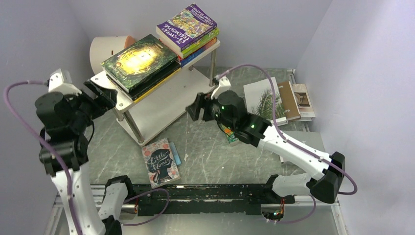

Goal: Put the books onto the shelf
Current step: Adjust the book on the shelf, then pick up the book from the center of the board.

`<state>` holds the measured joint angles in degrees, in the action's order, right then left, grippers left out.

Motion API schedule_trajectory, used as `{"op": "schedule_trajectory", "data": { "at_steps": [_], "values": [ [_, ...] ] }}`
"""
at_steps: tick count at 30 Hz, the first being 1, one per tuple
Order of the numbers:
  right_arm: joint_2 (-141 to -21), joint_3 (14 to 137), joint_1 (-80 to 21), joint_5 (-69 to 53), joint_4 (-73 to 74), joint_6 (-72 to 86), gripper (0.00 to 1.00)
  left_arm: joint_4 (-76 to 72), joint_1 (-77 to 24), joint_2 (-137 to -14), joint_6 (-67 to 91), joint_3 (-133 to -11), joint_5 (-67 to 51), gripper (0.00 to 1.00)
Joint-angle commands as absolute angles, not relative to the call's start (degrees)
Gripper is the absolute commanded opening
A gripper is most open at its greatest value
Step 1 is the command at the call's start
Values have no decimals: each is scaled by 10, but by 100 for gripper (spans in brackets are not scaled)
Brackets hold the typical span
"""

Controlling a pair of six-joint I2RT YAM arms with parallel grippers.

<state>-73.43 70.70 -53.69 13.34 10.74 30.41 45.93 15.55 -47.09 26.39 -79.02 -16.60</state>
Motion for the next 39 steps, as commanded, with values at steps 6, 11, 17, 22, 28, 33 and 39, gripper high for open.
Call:
{"op": "schedule_trajectory", "data": {
  "at_steps": [6, 11, 17, 22, 28, 33, 39],
  "values": [
    [-708, 551, -535, 102, 132, 353, 75, 580, 100, -356, 279, -704, 21, 83],
    [-749, 524, -534, 92, 122, 346, 75, 593, 98, -314, 286, -616, 32, 81],
    [-809, 494, -536, -22, 52, 391, 74, 602, 95, -292, 312, -546, 40, 83],
    [-886, 492, -547, -113, -14, 432, 74, 587, 95, -288, 355, -444, -26, 85],
    [-964, 523, -586, -142, -61, 455, 72, 548, 94, -304, 385, -342, -105, 87],
    [-1009, 544, -596, -129, -75, 467, 63, 541, 95, -335, 392, -331, -132, 87],
    [-1056, 575, -601, -114, -71, 457, 57, 477, 92, -366, 432, -257, -189, 87]
  ]
}}
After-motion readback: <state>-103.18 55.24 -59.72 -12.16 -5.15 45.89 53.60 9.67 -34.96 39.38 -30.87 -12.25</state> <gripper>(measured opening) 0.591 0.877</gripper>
